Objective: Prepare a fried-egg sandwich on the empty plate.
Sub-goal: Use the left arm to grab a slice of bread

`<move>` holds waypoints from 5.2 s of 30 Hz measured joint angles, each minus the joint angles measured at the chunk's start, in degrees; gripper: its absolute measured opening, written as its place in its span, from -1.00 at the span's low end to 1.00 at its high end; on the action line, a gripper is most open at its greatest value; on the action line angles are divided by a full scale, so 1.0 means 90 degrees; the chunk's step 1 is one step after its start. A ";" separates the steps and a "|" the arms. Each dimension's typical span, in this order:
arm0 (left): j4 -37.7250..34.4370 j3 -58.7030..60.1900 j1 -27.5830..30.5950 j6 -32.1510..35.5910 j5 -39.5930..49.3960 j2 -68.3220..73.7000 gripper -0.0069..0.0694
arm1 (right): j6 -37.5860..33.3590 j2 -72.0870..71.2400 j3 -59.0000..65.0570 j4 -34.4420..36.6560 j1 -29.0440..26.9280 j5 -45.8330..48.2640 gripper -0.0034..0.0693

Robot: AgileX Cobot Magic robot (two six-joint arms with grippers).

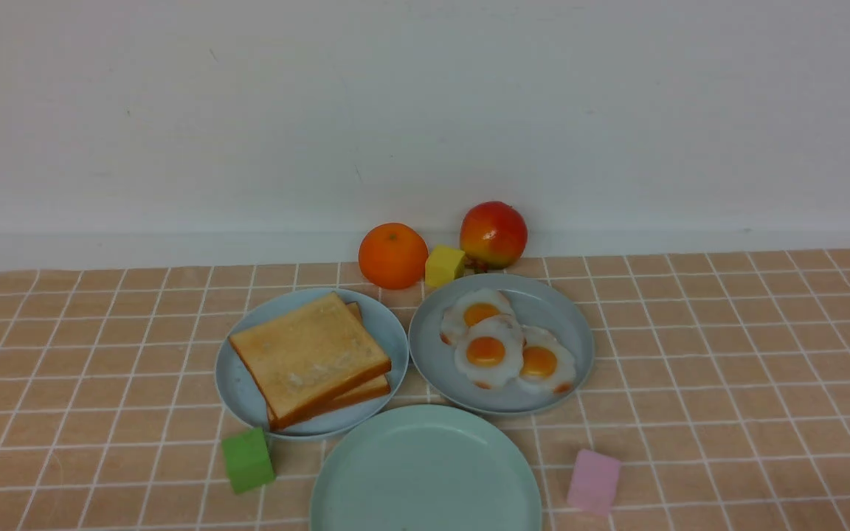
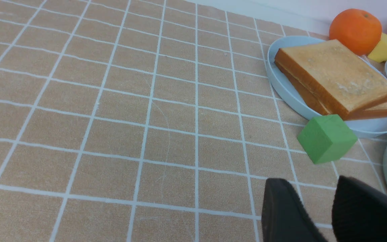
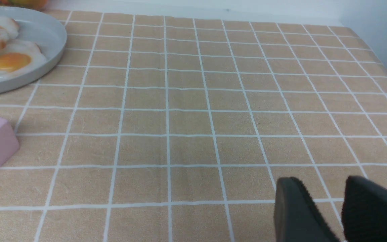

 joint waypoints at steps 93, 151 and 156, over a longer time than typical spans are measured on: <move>0.0323 -0.5436 0.0000 -0.2770 -0.1671 0.2399 -0.19 | 0.4295 0.2542 -0.5435 -0.0180 0.0000 -0.1756 -0.25; -0.4280 -0.7106 0.0000 0.1734 0.1356 1.1167 0.09 | -0.1017 0.6848 -0.5700 0.3738 0.1754 0.3156 -0.25; -0.4364 -0.7106 -0.0013 0.1807 0.1144 1.1499 0.12 | -0.1017 0.6848 -0.5700 0.3759 0.1754 0.3289 -0.25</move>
